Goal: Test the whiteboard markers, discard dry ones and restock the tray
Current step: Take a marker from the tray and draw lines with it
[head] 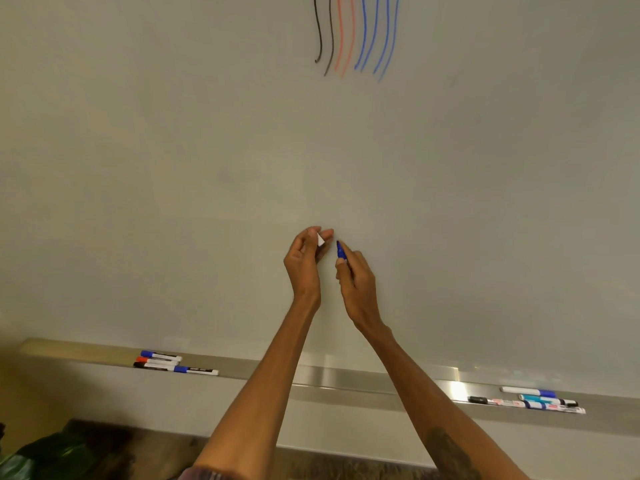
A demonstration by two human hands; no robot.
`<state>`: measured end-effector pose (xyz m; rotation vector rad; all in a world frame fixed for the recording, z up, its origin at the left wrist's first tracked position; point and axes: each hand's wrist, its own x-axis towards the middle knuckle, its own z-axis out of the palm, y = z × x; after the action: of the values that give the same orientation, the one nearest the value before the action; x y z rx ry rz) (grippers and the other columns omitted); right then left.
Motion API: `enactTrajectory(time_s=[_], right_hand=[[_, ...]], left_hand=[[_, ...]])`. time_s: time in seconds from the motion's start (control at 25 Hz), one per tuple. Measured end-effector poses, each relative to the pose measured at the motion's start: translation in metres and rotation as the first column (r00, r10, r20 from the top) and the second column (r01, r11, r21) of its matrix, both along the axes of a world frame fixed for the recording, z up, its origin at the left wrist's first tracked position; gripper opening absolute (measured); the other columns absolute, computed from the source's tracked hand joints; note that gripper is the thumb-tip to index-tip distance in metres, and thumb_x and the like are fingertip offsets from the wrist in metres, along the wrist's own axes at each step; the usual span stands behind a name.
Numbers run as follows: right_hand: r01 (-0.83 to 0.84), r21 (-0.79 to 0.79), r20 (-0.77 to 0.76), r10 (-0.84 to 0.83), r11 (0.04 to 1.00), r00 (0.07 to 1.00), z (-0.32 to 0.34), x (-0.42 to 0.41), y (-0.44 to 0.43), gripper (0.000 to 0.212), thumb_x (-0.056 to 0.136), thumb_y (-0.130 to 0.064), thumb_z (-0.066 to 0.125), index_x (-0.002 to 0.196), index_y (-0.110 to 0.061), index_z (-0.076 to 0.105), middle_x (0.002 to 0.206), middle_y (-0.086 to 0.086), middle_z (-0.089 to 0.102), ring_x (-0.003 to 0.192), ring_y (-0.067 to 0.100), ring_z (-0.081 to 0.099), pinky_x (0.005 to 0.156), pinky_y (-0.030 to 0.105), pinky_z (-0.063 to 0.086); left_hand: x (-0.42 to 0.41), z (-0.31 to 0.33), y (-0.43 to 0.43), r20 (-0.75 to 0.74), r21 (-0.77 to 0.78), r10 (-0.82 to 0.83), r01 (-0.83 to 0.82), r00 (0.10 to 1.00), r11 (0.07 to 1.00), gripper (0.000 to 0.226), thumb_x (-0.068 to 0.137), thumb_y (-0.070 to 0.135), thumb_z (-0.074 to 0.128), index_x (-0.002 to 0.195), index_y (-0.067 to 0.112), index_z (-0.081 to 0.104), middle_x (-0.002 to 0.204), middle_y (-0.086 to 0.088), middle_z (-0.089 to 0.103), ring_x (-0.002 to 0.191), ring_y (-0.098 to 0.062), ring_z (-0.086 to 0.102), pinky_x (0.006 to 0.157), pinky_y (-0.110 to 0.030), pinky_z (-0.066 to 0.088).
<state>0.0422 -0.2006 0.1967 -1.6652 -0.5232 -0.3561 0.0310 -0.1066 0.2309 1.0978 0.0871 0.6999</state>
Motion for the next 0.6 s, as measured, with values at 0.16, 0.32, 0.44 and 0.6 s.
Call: enactTrajectory(time_s=[0.16, 0.32, 0.44, 0.6], right_hand=[[-0.054, 0.208, 0.015, 0.052, 0.977, 0.999, 0.058, -0.005, -0.008, 0.039, 0.102, -0.018, 0.051, 0.141, -0.023, 0.049, 0.102, 0.005, 0.067, 0.08, 0.018, 0.067, 0.076, 0.026, 0.058], [-0.114, 0.364, 0.069, 0.095, 0.924, 0.993, 0.112, -0.005, -0.02, 0.019, 0.1, -0.009, 0.054, 0.113, -0.007, 0.067, 0.099, 0.01, 0.071, 0.082, 0.026, 0.072, 0.076, 0.032, 0.057], [-0.2, 0.487, 0.071, 0.19, 0.85, 0.979, 0.143, -0.001, -0.032, 0.026, 0.101, -0.01, 0.047, 0.119, -0.004, 0.065, 0.107, 0.016, 0.07, 0.097, 0.032, 0.07, 0.085, 0.036, 0.055], [-0.257, 0.557, 0.087, 0.253, 0.789, 0.964, 0.173, 0.005, -0.043, 0.028, 0.102, -0.01, 0.044, 0.12, -0.016, 0.063, 0.111, 0.013, 0.07, 0.102, 0.025, 0.066, 0.087, 0.039, 0.052]], left_hand=[[0.009, 0.041, 0.005, 0.101, 0.142, 0.153, -0.166, 0.983, 0.976, 0.026, 0.103, 0.028, 0.053, 0.113, 0.008, 0.065, 0.104, -0.003, 0.075, 0.105, -0.02, 0.069, 0.097, -0.04, 0.055], [0.014, 0.09, 0.009, 0.282, 0.238, 0.254, -0.323, 0.925, 0.916, 0.022, 0.103, 0.022, 0.052, 0.111, 0.005, 0.063, 0.11, 0.0, 0.074, 0.11, -0.015, 0.066, 0.099, -0.031, 0.05], [0.026, 0.127, 0.015, 0.406, 0.28, 0.296, -0.426, 0.865, 0.86, 0.029, 0.102, 0.024, 0.053, 0.118, 0.002, 0.062, 0.122, -0.006, 0.07, 0.122, -0.012, 0.061, 0.105, -0.041, 0.048], [0.045, 0.171, 0.026, 0.523, 0.317, 0.309, -0.518, 0.795, 0.795, 0.032, 0.102, 0.025, 0.052, 0.125, 0.004, 0.062, 0.14, -0.005, 0.059, 0.14, -0.012, 0.044, 0.12, -0.041, 0.03]])
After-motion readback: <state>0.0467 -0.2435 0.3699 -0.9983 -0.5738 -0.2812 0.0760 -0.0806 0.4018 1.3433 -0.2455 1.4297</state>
